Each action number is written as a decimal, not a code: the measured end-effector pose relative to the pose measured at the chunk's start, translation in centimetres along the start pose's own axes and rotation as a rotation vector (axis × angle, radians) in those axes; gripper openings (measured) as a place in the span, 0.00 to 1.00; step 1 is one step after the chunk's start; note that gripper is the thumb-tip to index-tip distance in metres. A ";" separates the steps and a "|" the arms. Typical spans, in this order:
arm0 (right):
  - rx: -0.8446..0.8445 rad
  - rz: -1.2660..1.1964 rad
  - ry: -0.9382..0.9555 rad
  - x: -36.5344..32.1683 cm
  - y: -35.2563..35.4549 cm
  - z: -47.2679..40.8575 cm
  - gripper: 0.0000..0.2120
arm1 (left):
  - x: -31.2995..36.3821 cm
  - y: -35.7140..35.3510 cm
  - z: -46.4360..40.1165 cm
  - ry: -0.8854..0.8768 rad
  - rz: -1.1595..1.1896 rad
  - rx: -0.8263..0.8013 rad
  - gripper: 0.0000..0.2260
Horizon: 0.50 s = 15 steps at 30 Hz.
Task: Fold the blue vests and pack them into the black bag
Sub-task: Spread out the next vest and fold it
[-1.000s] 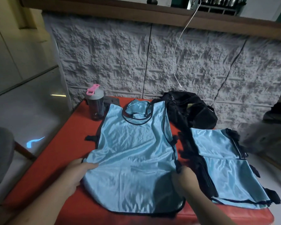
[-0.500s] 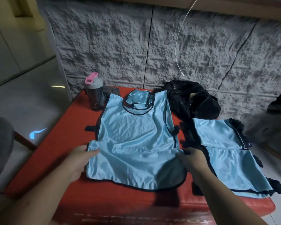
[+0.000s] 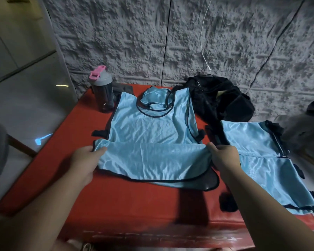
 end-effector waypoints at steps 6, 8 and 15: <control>-0.201 -0.127 -0.020 -0.8 -0.5 0.2 0.07 | 1.2 -0.9 0.3 0.110 0.089 -0.167 0.07; -0.196 0.076 0.041 -0.8 -0.4 0.7 0.06 | 0.6 -0.7 0.3 0.116 -0.091 -0.163 0.09; -0.156 0.424 -0.036 1.0 -0.1 3.3 0.09 | -0.6 -2.3 2.8 0.013 -0.287 -0.184 0.10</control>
Point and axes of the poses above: each hand's wrist, its own z-axis away from the middle knuckle, its own y-axis out of the back of the hand, x = y × z, the point moved 2 cm from there along -z, towards the middle knuckle, and after that the axes turned 6 degrees about -z, right-handed, at the moved point
